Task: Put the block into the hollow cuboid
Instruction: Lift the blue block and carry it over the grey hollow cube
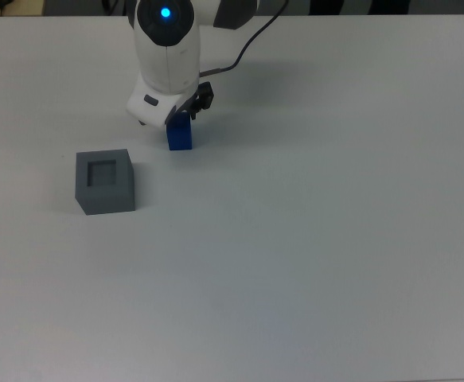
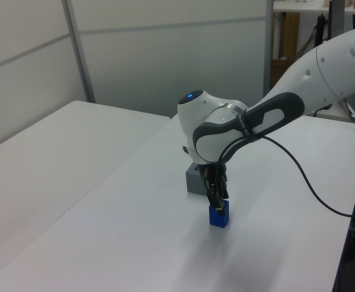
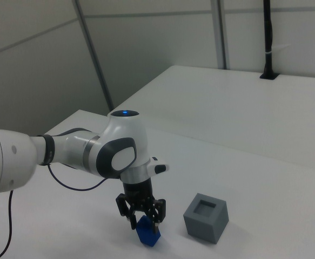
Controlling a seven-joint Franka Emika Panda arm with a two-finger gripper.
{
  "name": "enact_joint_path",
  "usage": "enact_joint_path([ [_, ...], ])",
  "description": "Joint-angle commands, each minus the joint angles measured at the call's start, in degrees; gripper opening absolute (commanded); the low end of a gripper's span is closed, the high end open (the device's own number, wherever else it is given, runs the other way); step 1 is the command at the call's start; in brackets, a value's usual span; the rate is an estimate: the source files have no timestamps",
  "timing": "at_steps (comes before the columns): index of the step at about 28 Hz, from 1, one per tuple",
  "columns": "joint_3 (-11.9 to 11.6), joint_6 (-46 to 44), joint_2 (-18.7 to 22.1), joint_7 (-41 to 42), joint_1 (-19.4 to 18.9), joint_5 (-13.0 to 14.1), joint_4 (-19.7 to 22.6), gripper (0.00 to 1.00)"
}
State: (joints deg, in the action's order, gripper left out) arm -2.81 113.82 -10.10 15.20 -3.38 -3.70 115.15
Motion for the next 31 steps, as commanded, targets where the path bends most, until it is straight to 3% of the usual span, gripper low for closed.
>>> enact_joint_path([
  [1, 0.0, 0.9, -0.4, -0.4, 0.1, -0.9, -0.9, 0.00],
  [6, -0.1, 0.9, -0.2, -0.4, 0.2, -0.4, -1.2, 0.00],
  [11, 0.0, -0.1, -0.1, -0.5, 0.9, 0.0, -4.2, 0.00],
  [19, -0.1, -4.4, -0.1, -0.4, 3.2, 4.0, -13.6, 0.00],
  [24, -0.6, -4.1, -0.3, -0.1, 4.7, 5.2, -17.3, 0.00],
  [31, -0.8, -3.3, -0.5, 1.9, 7.9, 5.6, -18.8, 0.00],
])
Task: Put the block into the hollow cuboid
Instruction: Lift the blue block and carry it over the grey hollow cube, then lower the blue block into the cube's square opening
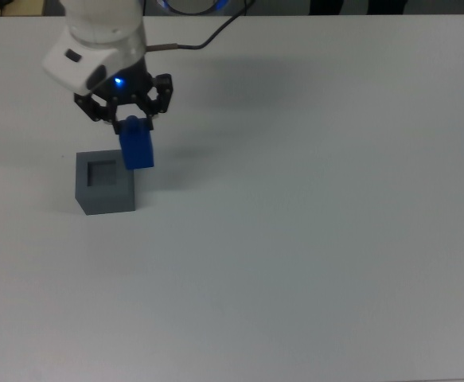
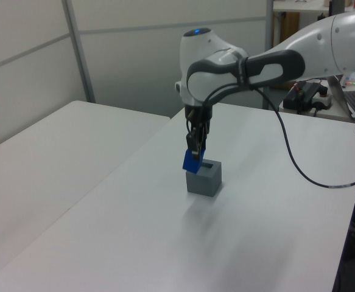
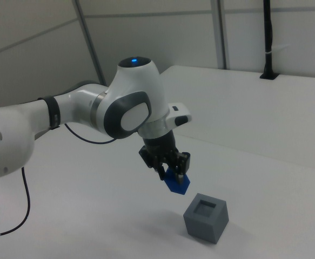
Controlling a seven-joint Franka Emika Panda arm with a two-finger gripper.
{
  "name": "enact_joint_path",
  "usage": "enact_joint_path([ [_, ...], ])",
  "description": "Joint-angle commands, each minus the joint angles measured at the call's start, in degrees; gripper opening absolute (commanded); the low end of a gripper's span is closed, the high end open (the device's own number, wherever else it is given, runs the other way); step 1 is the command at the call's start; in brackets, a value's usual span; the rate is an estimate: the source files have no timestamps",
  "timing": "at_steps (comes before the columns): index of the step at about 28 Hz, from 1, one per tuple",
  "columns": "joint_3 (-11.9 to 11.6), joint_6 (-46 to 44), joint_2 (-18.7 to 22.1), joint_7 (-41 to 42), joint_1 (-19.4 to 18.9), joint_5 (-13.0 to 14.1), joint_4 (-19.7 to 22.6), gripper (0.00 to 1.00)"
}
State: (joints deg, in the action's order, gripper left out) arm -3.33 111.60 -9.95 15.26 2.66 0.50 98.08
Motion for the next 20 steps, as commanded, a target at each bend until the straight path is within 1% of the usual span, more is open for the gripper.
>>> enact_joint_path([
  [1, -0.3, -0.9, -0.6, 2.2, 2.1, 1.3, -1.8, 0.00],
  [4, -0.3, 0.3, -0.6, 3.3, 3.2, 1.2, -1.7, 0.00],
  [6, -0.3, 1.3, -1.2, 3.8, 4.3, 1.2, -1.7, 0.00],
  [10, -0.3, 1.7, -2.4, 4.0, 5.2, 0.6, -1.7, 0.00],
  [20, -0.3, 3.7, -4.4, 5.1, 6.0, 0.5, -1.7, 0.00],
])
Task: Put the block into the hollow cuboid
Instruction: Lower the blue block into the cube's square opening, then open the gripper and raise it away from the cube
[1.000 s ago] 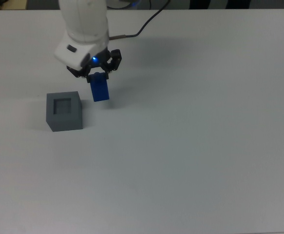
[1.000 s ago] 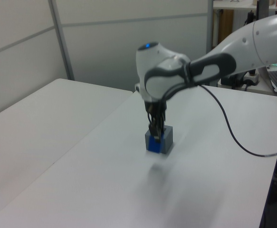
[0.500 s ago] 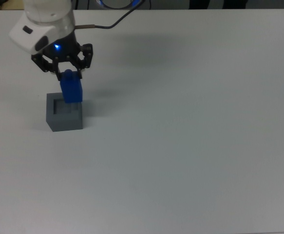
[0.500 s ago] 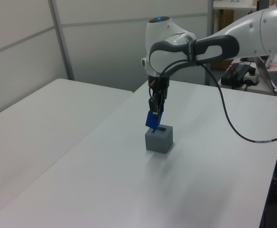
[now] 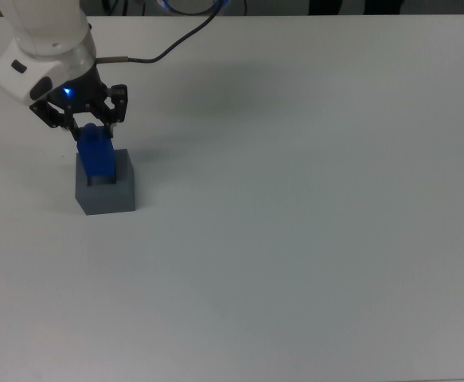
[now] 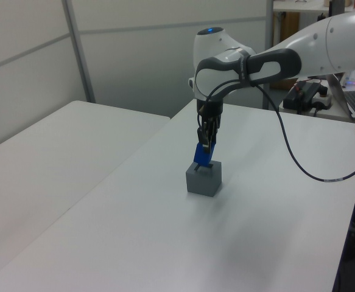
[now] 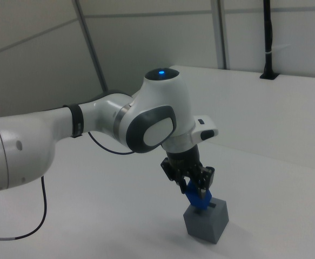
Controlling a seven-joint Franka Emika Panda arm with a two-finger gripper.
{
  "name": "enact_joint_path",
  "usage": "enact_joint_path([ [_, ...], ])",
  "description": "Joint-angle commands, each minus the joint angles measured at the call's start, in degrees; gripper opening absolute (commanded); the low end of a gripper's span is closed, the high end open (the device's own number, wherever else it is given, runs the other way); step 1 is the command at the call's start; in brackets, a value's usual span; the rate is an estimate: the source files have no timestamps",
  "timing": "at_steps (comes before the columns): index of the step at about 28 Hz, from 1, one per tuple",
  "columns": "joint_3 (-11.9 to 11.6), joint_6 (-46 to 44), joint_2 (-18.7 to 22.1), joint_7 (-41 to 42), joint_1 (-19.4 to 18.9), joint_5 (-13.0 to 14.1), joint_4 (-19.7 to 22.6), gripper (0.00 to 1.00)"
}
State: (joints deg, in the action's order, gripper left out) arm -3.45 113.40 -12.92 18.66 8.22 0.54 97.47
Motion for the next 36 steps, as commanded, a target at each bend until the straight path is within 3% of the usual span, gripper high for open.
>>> enact_joint_path([
  [1, -0.2, 2.4, -1.7, 1.7, 0.4, 0.4, -1.1, 0.00],
  [36, -0.2, 2.2, -2.3, 2.9, 0.9, 0.2, 1.1, 0.00],
])
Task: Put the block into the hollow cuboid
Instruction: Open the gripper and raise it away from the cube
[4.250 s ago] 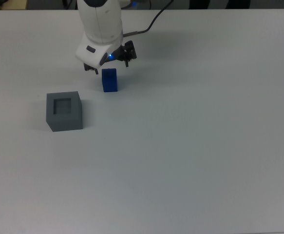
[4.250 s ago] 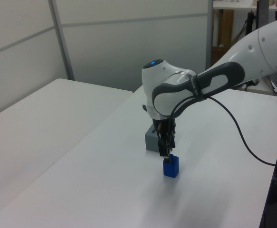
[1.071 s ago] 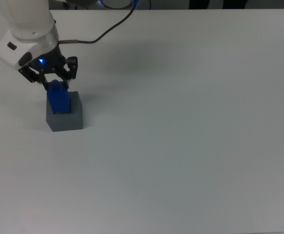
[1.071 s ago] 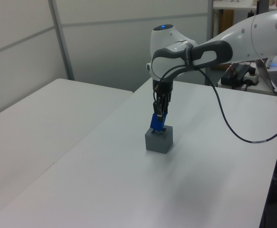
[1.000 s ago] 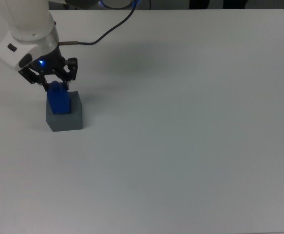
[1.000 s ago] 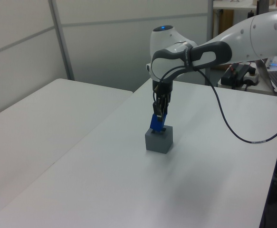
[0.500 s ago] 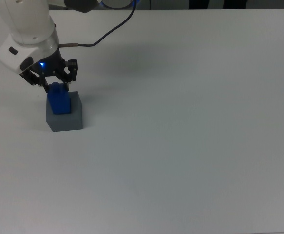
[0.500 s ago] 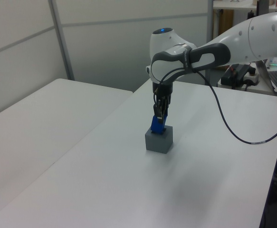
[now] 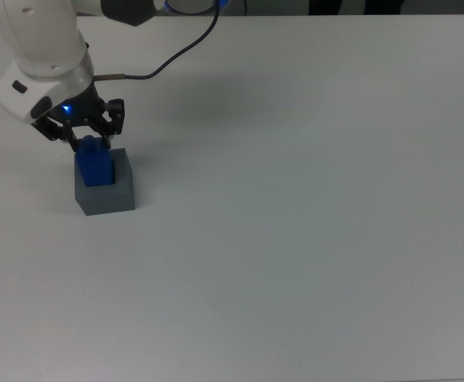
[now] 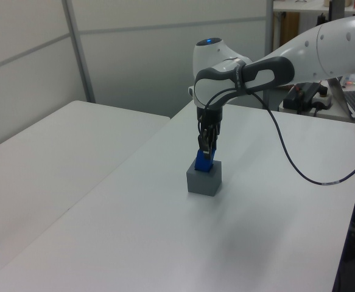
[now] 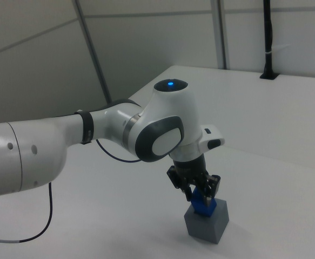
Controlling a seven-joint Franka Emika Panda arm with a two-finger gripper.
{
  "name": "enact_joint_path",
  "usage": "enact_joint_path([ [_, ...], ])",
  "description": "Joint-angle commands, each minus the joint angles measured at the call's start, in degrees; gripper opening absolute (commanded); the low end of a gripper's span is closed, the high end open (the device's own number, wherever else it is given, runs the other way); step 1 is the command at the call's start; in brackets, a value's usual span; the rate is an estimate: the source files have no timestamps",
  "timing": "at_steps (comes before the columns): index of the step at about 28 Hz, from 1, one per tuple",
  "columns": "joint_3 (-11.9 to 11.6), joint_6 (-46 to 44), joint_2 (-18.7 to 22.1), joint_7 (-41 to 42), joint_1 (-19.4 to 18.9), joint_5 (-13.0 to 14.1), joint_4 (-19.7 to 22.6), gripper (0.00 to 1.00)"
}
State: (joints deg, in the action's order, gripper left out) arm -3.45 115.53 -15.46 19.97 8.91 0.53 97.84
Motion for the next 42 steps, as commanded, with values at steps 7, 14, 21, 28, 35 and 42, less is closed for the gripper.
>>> enact_joint_path([
  [7, -0.1, 0.0, -0.3, 1.6, 0.1, -0.5, 0.9, 0.00],
  [14, 0.1, 0.6, -0.4, 0.7, 0.1, -0.5, 0.7, 0.85],
  [21, 0.3, 0.6, -0.4, -0.8, 0.0, -0.4, 0.2, 1.00],
  [28, 0.3, -0.3, 0.1, -1.9, -0.1, 0.1, -1.8, 1.00],
  [35, 0.4, -4.7, 0.2, -5.6, -0.2, 0.1, -5.2, 1.00],
  [42, 0.5, -15.8, 0.7, -6.2, -0.6, 0.3, -11.3, 1.00],
])
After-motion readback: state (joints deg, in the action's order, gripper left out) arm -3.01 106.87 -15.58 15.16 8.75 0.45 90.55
